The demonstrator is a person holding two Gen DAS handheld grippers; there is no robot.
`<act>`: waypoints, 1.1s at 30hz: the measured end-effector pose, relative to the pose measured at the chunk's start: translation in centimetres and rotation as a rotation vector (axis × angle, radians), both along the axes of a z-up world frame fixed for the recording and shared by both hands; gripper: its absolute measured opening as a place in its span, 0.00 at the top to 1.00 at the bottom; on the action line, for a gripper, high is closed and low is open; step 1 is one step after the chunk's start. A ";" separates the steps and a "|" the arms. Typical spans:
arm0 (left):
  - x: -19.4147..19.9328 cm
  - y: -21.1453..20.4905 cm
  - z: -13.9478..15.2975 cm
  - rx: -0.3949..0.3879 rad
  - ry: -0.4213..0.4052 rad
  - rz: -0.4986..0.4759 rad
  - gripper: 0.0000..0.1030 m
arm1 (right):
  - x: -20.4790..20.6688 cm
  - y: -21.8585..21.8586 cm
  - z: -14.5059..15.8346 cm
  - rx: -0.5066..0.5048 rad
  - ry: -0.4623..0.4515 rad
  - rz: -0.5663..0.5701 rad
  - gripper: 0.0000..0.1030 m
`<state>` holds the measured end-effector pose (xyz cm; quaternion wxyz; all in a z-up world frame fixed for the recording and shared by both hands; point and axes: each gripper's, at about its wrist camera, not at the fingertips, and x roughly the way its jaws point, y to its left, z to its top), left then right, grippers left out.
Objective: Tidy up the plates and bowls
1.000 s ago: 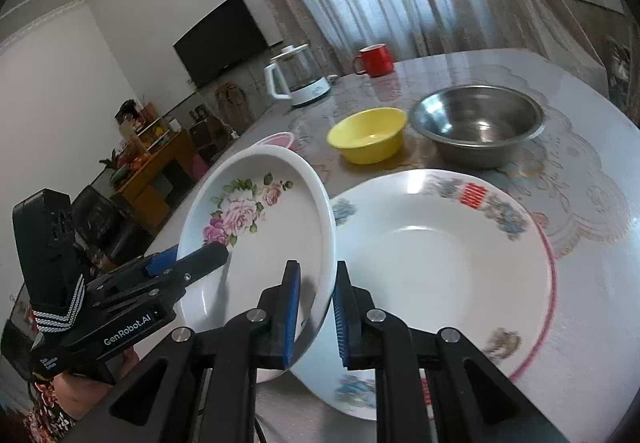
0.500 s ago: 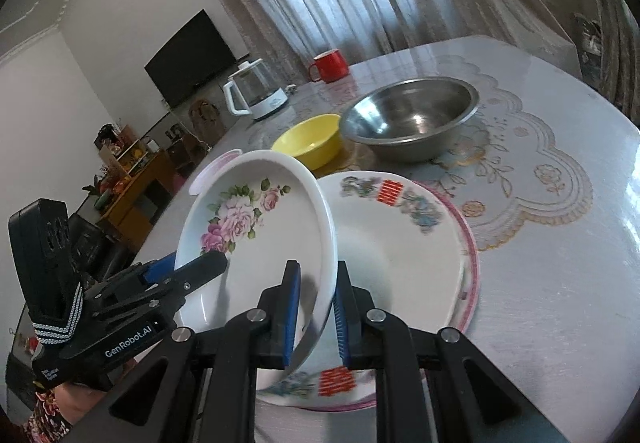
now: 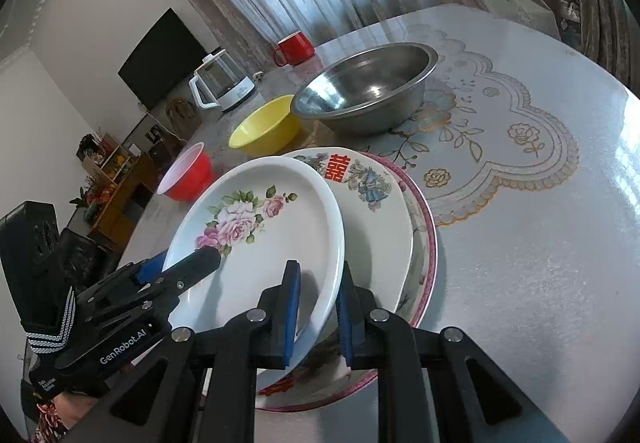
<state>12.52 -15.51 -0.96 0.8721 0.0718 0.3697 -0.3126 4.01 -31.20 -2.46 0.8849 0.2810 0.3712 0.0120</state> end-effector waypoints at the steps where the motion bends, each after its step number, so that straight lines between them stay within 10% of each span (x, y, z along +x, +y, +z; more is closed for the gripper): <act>1: 0.0 -0.1 -0.1 0.004 0.003 0.001 0.60 | 0.0 0.0 0.0 -0.006 0.005 0.000 0.83; 33: -0.8 -0.1 0.0 0.024 -0.028 0.021 0.56 | 0.5 2.0 0.9 -0.115 0.100 -0.022 0.71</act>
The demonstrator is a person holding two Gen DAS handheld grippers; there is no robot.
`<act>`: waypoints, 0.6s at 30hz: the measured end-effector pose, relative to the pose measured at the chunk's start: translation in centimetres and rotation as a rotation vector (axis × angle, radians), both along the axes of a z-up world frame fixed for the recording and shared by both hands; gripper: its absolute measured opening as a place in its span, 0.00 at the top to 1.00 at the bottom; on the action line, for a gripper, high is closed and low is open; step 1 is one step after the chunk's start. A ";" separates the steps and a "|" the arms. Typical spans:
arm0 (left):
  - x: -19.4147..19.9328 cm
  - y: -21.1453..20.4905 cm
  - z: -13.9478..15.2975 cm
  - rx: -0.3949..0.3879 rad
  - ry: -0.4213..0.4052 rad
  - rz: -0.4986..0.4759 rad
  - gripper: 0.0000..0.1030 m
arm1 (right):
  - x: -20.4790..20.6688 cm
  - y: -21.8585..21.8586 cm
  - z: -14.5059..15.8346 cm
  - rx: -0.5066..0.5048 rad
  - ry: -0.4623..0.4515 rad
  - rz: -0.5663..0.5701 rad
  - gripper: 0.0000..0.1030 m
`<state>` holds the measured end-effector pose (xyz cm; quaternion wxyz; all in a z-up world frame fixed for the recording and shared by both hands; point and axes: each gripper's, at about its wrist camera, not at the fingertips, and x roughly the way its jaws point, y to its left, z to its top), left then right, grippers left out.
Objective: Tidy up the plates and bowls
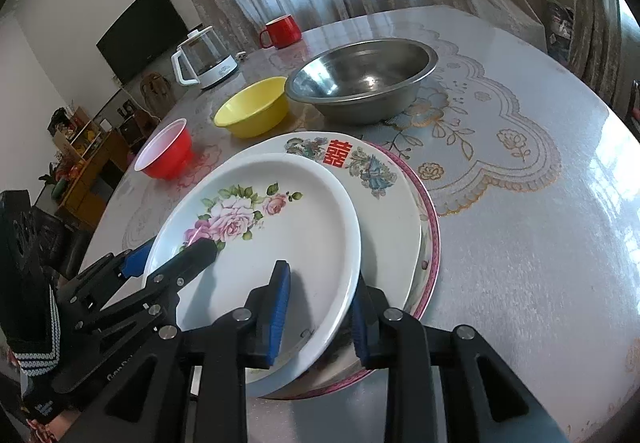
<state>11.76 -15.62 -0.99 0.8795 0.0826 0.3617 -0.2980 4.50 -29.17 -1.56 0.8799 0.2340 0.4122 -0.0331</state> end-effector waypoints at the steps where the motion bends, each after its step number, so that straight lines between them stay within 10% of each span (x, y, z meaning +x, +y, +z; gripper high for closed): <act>1: 0.0 0.0 0.0 -0.001 0.001 -0.004 0.55 | -0.1 0.0 0.0 0.008 -0.003 -0.004 0.71; 18: -0.7 0.1 -0.1 -0.005 -0.003 0.003 0.53 | -1.1 -0.2 0.8 -0.059 -0.016 -0.028 0.69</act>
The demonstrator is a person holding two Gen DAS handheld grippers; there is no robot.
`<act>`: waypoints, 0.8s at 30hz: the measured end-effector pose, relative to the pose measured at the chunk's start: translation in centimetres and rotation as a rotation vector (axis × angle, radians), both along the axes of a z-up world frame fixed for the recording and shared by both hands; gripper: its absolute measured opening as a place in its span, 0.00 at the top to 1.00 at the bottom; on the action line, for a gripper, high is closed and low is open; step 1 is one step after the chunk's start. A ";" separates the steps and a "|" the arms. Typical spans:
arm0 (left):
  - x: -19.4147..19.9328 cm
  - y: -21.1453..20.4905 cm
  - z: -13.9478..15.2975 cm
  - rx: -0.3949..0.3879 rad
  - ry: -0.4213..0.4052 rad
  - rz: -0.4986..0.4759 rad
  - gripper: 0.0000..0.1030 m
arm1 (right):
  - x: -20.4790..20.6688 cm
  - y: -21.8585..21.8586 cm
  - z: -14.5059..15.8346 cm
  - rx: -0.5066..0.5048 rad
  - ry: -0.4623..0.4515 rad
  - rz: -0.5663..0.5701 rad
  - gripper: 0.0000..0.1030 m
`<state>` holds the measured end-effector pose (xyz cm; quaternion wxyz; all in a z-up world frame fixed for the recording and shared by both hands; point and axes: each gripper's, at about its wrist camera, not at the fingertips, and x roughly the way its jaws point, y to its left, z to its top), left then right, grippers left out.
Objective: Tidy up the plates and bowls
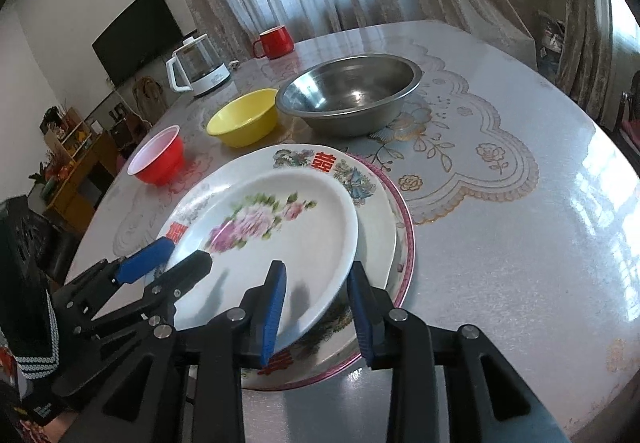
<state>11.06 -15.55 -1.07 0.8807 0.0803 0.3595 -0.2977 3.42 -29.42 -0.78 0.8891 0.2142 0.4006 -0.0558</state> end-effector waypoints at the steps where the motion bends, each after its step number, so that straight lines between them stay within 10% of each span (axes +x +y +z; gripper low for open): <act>1: -0.1 0.0 0.0 0.002 -0.004 0.006 0.53 | 0.0 0.0 0.0 0.002 0.000 0.000 0.69; 17: -0.9 1.0 0.5 -0.031 0.019 0.011 0.47 | -0.2 0.2 0.0 0.024 -0.007 0.007 0.68; 24: -1.2 2.1 1.1 -0.057 0.032 0.039 0.27 | -0.3 0.2 0.0 0.026 -0.008 0.007 0.68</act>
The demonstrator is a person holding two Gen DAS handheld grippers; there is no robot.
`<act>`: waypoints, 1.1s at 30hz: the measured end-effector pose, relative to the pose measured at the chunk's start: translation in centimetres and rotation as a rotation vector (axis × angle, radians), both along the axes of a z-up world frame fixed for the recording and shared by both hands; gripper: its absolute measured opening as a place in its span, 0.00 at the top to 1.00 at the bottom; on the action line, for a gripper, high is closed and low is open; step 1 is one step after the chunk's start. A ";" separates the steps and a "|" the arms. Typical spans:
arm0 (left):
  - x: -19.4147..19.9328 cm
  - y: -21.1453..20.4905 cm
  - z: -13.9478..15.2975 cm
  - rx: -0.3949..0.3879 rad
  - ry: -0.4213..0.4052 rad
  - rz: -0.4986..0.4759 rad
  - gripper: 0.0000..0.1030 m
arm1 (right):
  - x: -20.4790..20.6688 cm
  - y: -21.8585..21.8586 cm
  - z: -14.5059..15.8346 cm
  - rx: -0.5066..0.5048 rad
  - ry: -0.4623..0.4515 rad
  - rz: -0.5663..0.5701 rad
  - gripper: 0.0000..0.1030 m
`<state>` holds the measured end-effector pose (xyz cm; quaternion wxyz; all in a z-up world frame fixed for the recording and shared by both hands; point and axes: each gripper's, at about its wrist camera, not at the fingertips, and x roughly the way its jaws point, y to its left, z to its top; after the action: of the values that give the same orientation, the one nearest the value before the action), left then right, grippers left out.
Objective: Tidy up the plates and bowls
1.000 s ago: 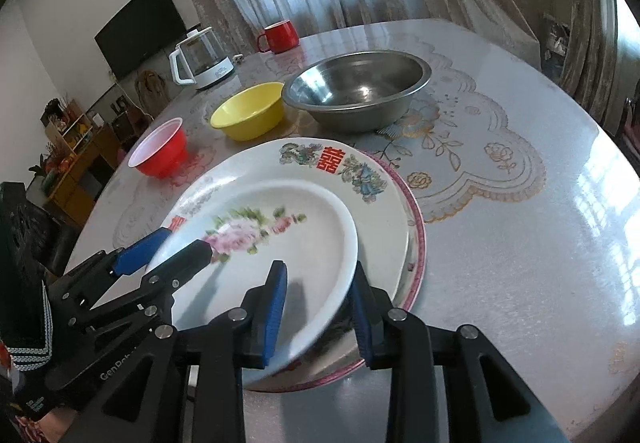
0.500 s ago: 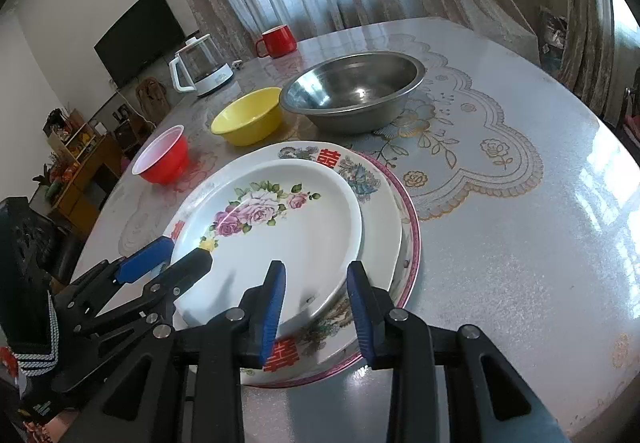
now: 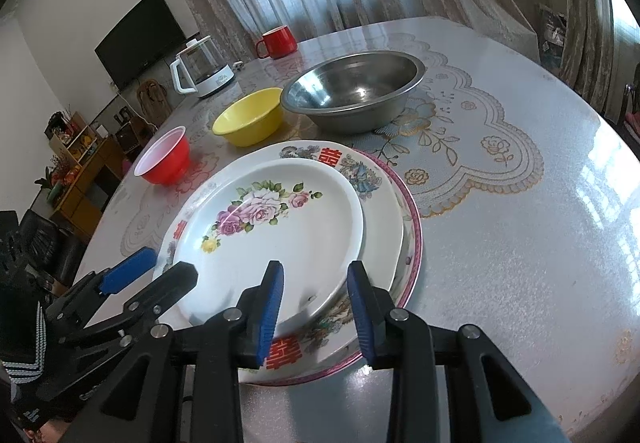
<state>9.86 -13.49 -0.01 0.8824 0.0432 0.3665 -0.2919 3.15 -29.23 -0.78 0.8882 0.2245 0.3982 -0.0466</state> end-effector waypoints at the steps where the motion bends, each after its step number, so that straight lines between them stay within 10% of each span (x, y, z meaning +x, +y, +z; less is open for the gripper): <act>1: 0.0 0.1 0.0 -0.004 0.004 0.005 0.27 | 0.0 0.0 0.0 0.000 0.000 0.000 0.68; 24: 1.5 4.4 -0.2 -0.041 0.069 0.126 0.19 | 0.2 -0.1 0.1 0.027 0.018 0.017 0.68; 33: 2.5 3.9 1.5 -0.066 0.037 0.121 0.17 | 0.4 -3.0 2.4 0.018 -0.107 -0.022 0.63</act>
<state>12.36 -9.59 1.44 0.8925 -0.0134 0.3748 -0.2508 3.57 -32.24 1.57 0.9054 0.2392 0.3483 -0.0406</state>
